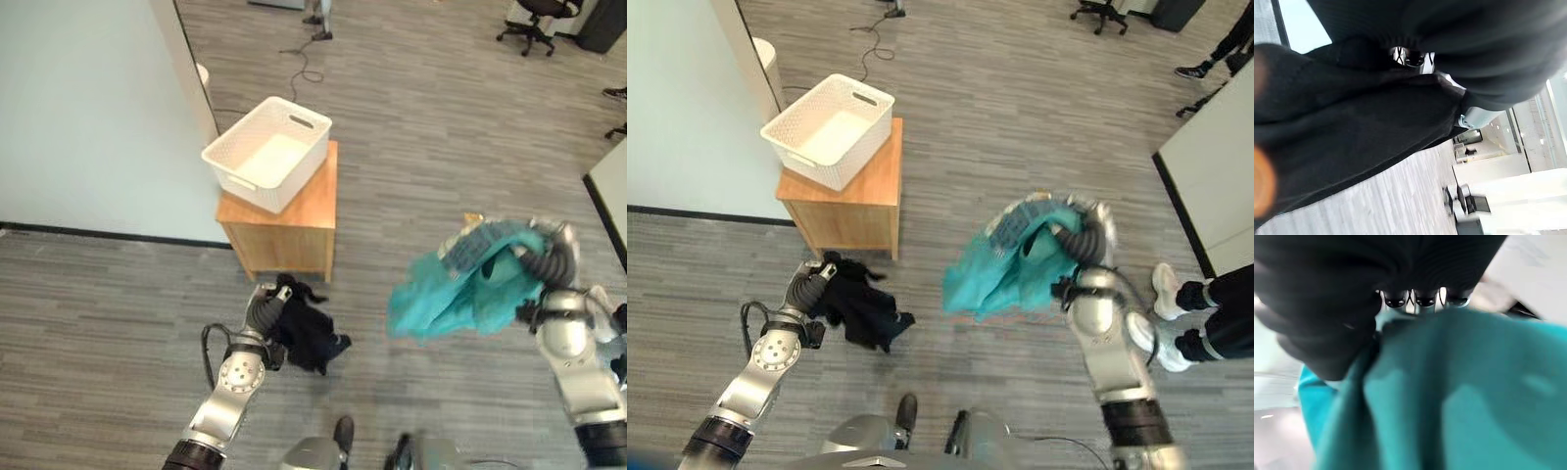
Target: Pick up bed clothes into laundry basket.
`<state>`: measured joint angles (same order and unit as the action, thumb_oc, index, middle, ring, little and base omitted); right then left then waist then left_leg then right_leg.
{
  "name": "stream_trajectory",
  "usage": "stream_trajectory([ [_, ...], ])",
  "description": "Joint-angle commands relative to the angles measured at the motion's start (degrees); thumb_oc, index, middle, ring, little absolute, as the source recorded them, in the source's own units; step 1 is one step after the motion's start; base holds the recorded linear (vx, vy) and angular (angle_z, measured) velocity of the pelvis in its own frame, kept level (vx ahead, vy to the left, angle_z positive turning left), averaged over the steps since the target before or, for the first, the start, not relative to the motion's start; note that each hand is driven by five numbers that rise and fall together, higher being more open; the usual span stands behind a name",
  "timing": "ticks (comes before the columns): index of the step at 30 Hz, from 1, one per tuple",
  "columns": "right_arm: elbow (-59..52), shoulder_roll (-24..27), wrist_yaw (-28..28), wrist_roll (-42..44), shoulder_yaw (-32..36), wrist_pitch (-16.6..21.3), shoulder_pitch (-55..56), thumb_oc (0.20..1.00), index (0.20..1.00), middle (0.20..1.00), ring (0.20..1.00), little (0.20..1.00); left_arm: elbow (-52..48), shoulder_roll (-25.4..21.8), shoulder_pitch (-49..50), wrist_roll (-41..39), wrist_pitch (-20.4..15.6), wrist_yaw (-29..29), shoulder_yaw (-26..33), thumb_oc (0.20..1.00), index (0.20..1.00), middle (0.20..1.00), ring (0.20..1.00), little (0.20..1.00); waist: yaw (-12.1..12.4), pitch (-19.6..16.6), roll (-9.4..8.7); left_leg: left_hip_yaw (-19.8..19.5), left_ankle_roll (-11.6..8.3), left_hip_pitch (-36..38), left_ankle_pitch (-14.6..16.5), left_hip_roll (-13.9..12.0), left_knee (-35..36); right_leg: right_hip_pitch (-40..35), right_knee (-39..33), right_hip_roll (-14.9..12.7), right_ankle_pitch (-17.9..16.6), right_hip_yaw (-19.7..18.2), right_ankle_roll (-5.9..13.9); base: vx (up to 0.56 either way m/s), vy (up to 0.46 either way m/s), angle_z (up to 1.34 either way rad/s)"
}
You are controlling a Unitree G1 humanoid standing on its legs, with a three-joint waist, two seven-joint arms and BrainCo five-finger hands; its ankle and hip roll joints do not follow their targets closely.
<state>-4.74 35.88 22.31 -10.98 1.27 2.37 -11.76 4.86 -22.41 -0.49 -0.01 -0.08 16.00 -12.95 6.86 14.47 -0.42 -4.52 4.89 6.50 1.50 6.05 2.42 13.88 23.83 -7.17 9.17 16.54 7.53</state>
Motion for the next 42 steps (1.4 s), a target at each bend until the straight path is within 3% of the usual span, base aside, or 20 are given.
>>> stream_trajectory([
  [1, 1.42, 5.65, 4.07, 4.96, 1.62, 3.71, -12.27, 0.200, 0.200, 0.200, 0.200, 0.200, -5.31, -2.07, 0.31, -2.73, -4.91, 0.66, -0.50, 0.200, 0.200, 0.200, 0.200, 0.200, 3.19, -3.49, -2.64, -0.85, -4.97, -0.56, 2.74, -6.93, 2.58, -7.90, -23.60, 2.12, -11.04, 1.58, 1.86, 0.20, -0.107, 0.25],
  [3, 1.90, 7.50, 4.65, 5.52, 0.19, 3.92, -15.28, 0.200, 0.200, 0.200, 0.200, 0.200, -4.77, -2.13, -0.01, -2.72, -5.30, 1.09, -0.43, 0.200, 0.200, 0.200, 0.200, 0.200, 3.63, -3.56, -2.81, -1.55, -5.56, 0.88, 4.03, -7.88, 2.58, -7.61, -25.88, 2.13, -12.41, 0.77, 2.23, 0.39, -0.170, 0.55],
  [5, 6.59, 12.57, 3.28, 6.04, -4.24, 2.23, -21.65, 0.200, 0.200, 0.200, 0.200, 0.200, -4.09, -2.30, 0.35, -3.30, -6.05, 1.08, -1.35, 0.200, 0.200, 0.200, 0.200, 0.200, 4.51, -4.98, -4.66, -2.52, -6.27, 4.81, 6.79, -8.90, 1.56, -10.80, -27.80, 1.94, -13.67, -0.98, 1.41, 0.65, -0.258, 0.86],
  [6, 11.96, 15.03, 2.70, 7.89, -8.91, 1.70, -28.16, 0.200, 0.200, 0.200, 0.200, 0.200, -3.68, -2.36, 0.33, -4.96, -6.37, 1.15, -1.87, 0.200, 0.200, 0.200, 0.200, 0.200, 5.46, -4.77, -4.74, -1.15, -8.18, 2.81, 7.01, -9.20, -8.51, -14.47, -28.72, 2.14, -13.05, -0.50, 0.20, 0.35, -0.156, 0.75],
  [7, 12.33, 15.10, 2.78, 7.98, -9.32, 1.83, -28.73, 0.200, 0.200, 0.200, 0.200, 0.200, -3.66, -2.24, 0.24, -4.96, -6.38, 1.15, -1.71, 0.200, 0.200, 0.200, 0.200, 0.200, 5.21, -4.68, -4.86, -1.27, -8.12, 2.36, 6.88, -8.89, -8.88, -14.29, -28.78, 1.84, -13.28, -0.44, 0.22, 0.24, -0.126, 0.70],
  [8, 14.76, 16.47, 2.04, 8.83, -11.76, 1.27, -31.75, 0.200, 0.200, 0.200, 0.200, 0.200, -3.74, -2.38, 0.61, -5.90, -6.56, 1.04, -1.90, 0.200, 0.200, 0.200, 0.200, 0.200, 5.90, -4.01, -4.84, -0.57, -8.76, -0.74, 5.54, -8.73, -15.80, -15.87, -28.83, 1.93, -12.63, -0.32, -0.45, 0.04, -0.128, 0.38],
  [9, 20.92, 18.99, 0.78, 10.50, -17.03, -0.14, -39.45, 0.200, 0.200, 0.200, 0.200, 0.200, -3.65, -3.28, 0.53, -7.13, -6.91, 0.96, -2.24, 0.200, 0.200, 0.200, 0.200, 0.200, 7.24, -1.64, -5.91, -0.05, -8.98, -10.15, 1.52, -7.35, -30.04, -17.71, -28.83, 1.05, -11.95, 0.00, -2.03, 0.04, -0.124, 0.01],
  [11, 25.22, 19.44, 0.20, 10.85, -20.72, -0.99, -44.26, 0.200, 0.200, 0.200, 0.200, 0.200, -3.31, -3.64, 0.52, -7.83, -6.92, 1.01, -2.05, 0.200, 0.200, 0.200, 0.200, 0.200, 7.86, -0.87, -6.04, 1.55, -8.59, -14.05, 1.48, -8.00, -34.16, -18.15, -28.83, 1.13, -11.27, 0.50, -2.60, 0.06, -0.099, -0.19],
  [14, 31.88, 19.78, -1.14, 11.25, -27.09, -2.28, -52.21, 0.200, 0.200, 0.200, 0.200, 0.200, -3.30, -3.71, 0.64, -9.32, -6.68, 1.04, -1.57, 0.200, 0.200, 0.200, 0.200, 0.200, 9.15, -0.65, -6.26, 5.34, -7.86, -15.71, 4.94, -10.30, -25.34, -19.78, -28.83, 0.79, -8.89, 1.68, -1.62, 0.20, -0.011, -0.06],
  [15, 32.04, 19.75, -1.12, 11.29, -27.35, -2.23, -52.54, 0.200, 0.200, 0.200, 0.200, 0.200, -3.31, -3.62, 0.61, -9.32, -6.67, 1.04, -1.48, 0.200, 0.200, 0.200, 0.200, 0.200, 9.03, -0.61, -6.41, 5.44, -7.78, -15.63, 4.46, -10.04, -24.81, -19.64, -28.83, 0.52, -9.01, 1.68, -1.59, 0.32, 0.144, -0.18],
  [16, 34.57, 18.83, -1.25, 10.40, -29.34, -2.14, -54.97, 0.200, 0.200, 0.200, 0.200, 0.200, -2.57, -3.37, 0.68, -9.79, -6.49, 1.14, -1.26, 0.200, 0.200, 0.200, 0.200, 0.200, 9.44, -1.76, -5.17, 4.22, -8.34, -14.54, 0.63, -10.42, -11.80, -20.79, -28.83, 1.59, -7.35, 1.39, -0.92, 0.32, 0.194, 0.00],
  [17, 35.85, 18.66, -0.74, 9.37, -29.96, -2.15, -56.40, 0.200, 0.200, 0.200, 0.200, 0.200, -1.97, -3.27, 0.84, -9.79, -6.31, 1.33, -1.08, 0.200, 0.200, 0.200, 0.200, 0.200, 9.42, -2.53, -4.22, 3.42, -8.86, -14.38, -3.64, -10.66, -4.33, -21.40, -28.83, 2.39, -6.48, 1.47, -0.91, 0.43, 0.251, 0.03],
  [18, 36.32, 18.44, 0.53, 9.79, -30.13, -1.70, -56.34, 0.200, 0.200, 0.200, 0.200, 0.200, -1.76, -3.59, 1.30, -9.71, -6.66, 1.06, -1.11, 0.200, 0.200, 0.200, 0.200, 0.200, 9.10, -3.57, -3.55, 3.46, -8.69, -12.64, -3.41, -11.07, 0.75, -21.93, -28.83, 2.63, -5.50, 1.05, -0.76, 0.36, 0.164, -0.04],
  [19, 36.71, 17.86, -0.65, 8.29, -28.20, -2.88, -55.68, 0.200, 0.200, 0.200, 0.200, 0.200, -1.73, -3.25, 1.99, -9.87, -6.85, 1.36, -1.40, 0.200, 0.200, 0.200, 0.200, 0.200, 8.55, -4.19, -3.23, 3.19, -8.89, -11.43, -4.63, -11.17, 1.92, -22.93, -28.83, 3.02, -4.72, 1.28, -1.00, 0.33, 0.132, -0.26],
  [25, 34.82, 14.24, 1.01, 7.89, -27.68, -3.01, -58.75, 0.200, 0.200, 0.200, 0.200, 0.200, -1.55, -3.69, 3.13, -10.65, -6.17, 0.91, -1.23, 0.200, 0.200, 0.200, 0.200, 0.200, 7.31, -6.37, -4.17, 1.63, -8.33, -7.81, -3.23, -9.41, 2.58, -23.36, -26.63, 1.71, -5.88, 1.66, -0.68, 0.21, 0.086, 0.06],
  [34, 44.64, 11.81, -0.56, 8.12, -31.03, -3.50, -63.95, 0.200, 0.200, 0.200, 0.200, 0.200, 0.04, -4.14, 3.89, -13.60, -6.84, 0.24, -1.22, 0.200, 0.200, 0.200, 0.200, 0.200, 9.42, -6.18, -6.22, 0.78, -8.21, -8.90, -2.37, -8.82, 2.58, -23.56, -27.66, 0.64, -6.86, 3.52, 1.05, 0.08, 0.050, 0.07],
  [42, 37.33, 2.85, -2.10, 5.40, -27.63, -2.94, -51.12, 0.200, 0.200, 0.200, 0.200, 0.200, 0.42, -3.46, 3.88, -14.49, -6.43, 0.58, -0.75, 0.200, 0.200, 0.200, 0.200, 0.200, 11.00, -4.57, -7.05, -0.66, -7.77, -10.42, -2.14, -8.53, 2.58, -23.13, -28.35, 0.39, -7.18, 5.06, 1.52, 0.01, 0.021, 0.08],
])
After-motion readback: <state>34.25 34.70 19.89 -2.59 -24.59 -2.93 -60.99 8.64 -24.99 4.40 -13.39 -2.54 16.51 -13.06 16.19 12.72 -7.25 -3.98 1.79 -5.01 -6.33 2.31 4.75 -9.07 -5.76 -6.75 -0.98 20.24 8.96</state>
